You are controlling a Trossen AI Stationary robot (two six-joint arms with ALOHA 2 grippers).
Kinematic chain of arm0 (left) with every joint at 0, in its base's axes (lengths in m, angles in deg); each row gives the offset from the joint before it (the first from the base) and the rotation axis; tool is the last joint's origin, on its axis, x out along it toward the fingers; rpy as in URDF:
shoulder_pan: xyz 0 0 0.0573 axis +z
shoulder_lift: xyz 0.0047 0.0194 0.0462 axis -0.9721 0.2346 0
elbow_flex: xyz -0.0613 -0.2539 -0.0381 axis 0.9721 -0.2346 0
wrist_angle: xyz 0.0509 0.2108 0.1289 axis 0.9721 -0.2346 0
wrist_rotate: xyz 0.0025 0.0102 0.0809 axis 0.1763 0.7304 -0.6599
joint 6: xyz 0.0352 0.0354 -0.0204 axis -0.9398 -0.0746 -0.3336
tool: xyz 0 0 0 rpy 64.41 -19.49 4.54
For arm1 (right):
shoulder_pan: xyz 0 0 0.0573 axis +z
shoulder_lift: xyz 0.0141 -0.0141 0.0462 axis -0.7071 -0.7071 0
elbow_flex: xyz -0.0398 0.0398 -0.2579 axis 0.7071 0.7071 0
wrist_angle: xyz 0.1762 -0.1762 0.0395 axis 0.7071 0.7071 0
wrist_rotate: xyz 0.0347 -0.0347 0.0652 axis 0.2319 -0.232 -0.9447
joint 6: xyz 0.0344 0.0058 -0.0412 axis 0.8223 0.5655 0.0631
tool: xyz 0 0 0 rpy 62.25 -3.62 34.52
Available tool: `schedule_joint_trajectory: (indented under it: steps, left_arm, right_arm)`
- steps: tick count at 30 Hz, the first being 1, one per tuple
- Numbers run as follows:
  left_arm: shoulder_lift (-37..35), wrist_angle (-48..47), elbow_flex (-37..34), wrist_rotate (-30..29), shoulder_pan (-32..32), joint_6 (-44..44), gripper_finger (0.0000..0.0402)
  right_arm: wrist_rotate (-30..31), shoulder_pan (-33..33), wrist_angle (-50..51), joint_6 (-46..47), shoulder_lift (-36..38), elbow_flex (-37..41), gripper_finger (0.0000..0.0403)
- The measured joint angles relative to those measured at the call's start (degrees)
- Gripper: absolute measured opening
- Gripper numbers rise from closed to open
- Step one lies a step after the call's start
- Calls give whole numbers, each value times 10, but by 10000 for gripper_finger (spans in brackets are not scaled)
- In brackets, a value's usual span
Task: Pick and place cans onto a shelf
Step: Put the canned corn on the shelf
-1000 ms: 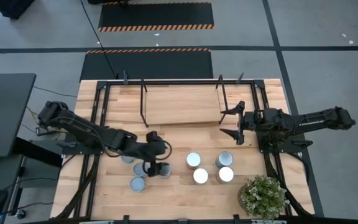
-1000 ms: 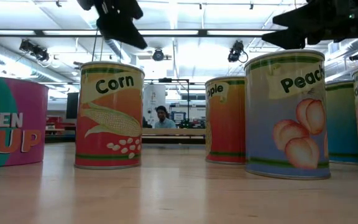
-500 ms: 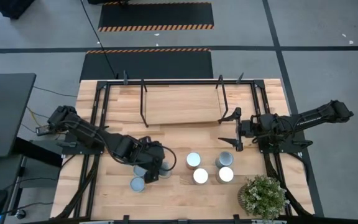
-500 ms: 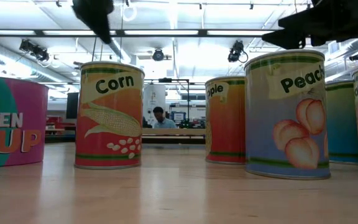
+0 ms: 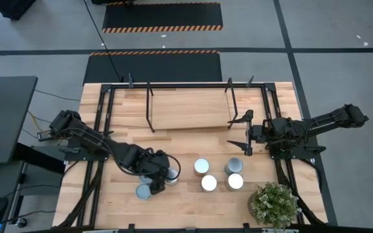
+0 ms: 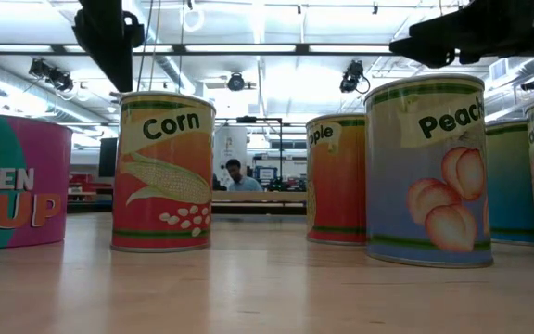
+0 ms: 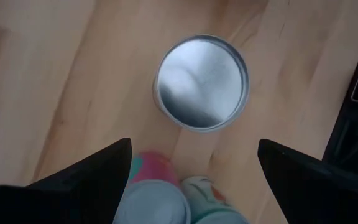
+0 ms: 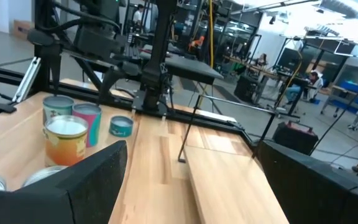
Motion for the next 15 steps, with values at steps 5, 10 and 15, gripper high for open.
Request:
schedule_joint_trajectory:
  steps: [5, 10, 15]
  left_arm:
    - [29, 2, -2, 5, -3, -16, 355]
    - [71, -3, 0, 6, -15, -33, 355]
    - [108, -7, 26, -5, -22, -39, 355]
  right_arm:
    - [-1, 0, -4, -2, 0, 0, 373]
    - [-3, 0, -9, -2, -3, 0, 373]
    - [-3, 0, -11, 4, -3, 0, 373]
